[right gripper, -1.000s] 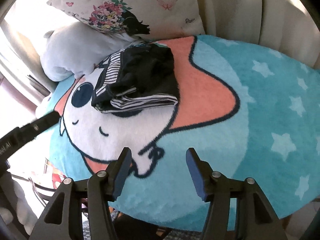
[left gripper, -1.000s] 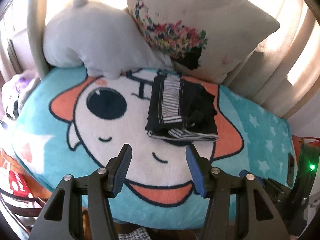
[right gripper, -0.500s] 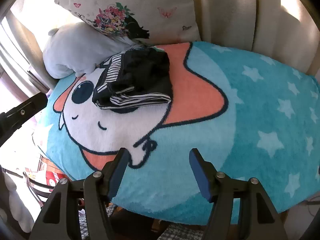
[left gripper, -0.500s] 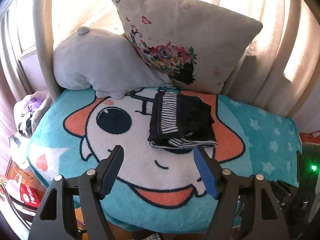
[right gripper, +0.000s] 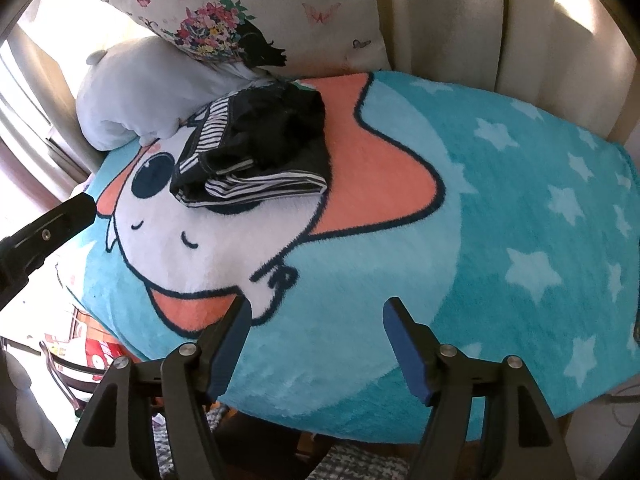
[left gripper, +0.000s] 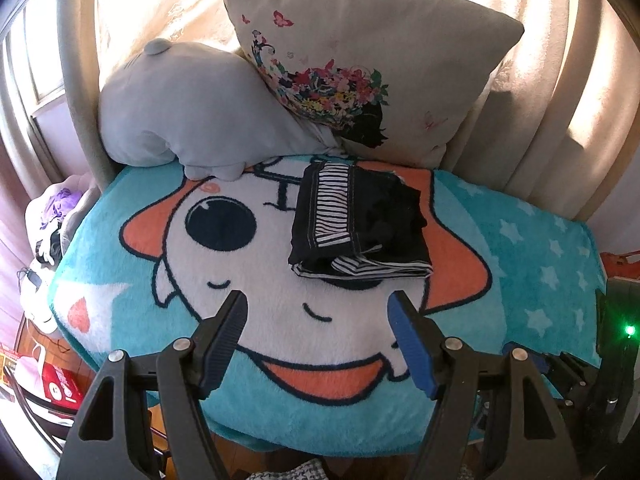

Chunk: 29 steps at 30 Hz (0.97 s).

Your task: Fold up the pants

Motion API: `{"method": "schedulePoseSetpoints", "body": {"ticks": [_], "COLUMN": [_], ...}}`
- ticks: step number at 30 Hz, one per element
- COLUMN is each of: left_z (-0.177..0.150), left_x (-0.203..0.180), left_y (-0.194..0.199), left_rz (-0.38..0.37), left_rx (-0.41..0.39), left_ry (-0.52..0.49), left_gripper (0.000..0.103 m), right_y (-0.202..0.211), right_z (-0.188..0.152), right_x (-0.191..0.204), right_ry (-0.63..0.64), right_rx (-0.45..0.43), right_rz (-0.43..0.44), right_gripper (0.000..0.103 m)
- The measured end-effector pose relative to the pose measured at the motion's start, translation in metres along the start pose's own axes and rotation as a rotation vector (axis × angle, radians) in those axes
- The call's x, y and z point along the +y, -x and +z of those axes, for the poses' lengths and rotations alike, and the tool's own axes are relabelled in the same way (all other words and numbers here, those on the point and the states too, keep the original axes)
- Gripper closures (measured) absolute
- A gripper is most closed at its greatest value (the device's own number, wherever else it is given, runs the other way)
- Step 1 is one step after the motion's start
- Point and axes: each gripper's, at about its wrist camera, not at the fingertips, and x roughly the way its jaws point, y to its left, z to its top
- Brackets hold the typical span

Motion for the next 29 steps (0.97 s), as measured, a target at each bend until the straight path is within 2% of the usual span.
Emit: {"method": "schedulePoseSetpoints", "body": {"ticks": [4,6,7,9,11,14,16,18,22,24,26,27,29], "left_z": [0.001,0.003,0.004,0.007,0.011,0.016,0.016,0.018,0.014,0.009,0.003,0.0,-0.005], "left_x": [0.0,0.001,0.0,0.002,0.006,0.01,0.014,0.017,0.021,0.017,0.011,0.01,0.009], "left_y": [0.009,0.019,0.029,0.047,0.065,0.081,0.083,0.076,0.054,0.04,0.02,0.015,0.003], "left_rz": [0.027,0.067,0.11,0.155,0.198,0.256,0.285,0.298,0.254,0.23,0.256,0.249,0.198], "left_rx": [-0.053,-0.112,-0.169,-0.257,-0.344,-0.405,-0.418,-0.383,-0.292,-0.222,-0.128,-0.104,-0.043], "left_ry": [0.003,0.001,-0.002,0.004,0.015,0.013,0.001,-0.017,-0.029,-0.055,-0.084,-0.084,-0.08], "left_gripper": [0.031,0.031,0.03,0.011,0.001,0.0,0.0,0.0,0.0,0.0,0.0,0.0,0.0], "right_y": [-0.001,0.001,0.002,0.004,0.004,0.005,0.005,0.005,0.002,0.0,-0.003,-0.004,-0.008], "right_z": [0.0,0.001,0.0,0.001,0.001,0.002,0.001,0.001,0.001,0.0,-0.001,-0.001,-0.002], "right_x": [-0.002,-0.003,-0.003,-0.002,-0.002,0.0,0.003,0.005,0.012,0.015,0.016,0.016,0.013], "right_ry": [0.001,0.003,0.003,0.004,0.003,0.009,0.015,0.026,0.05,0.061,0.065,0.065,0.055], "right_rx": [0.004,-0.003,-0.009,-0.017,-0.022,-0.026,-0.03,-0.034,-0.032,-0.027,-0.019,-0.016,-0.006], "right_rz": [-0.003,-0.006,-0.01,-0.017,-0.021,-0.022,-0.023,-0.018,-0.01,-0.001,0.009,0.011,0.016], "right_gripper": [0.029,0.029,0.029,0.029,0.029,0.029,0.029,0.029,0.028,0.027,0.027,0.027,0.026]}}
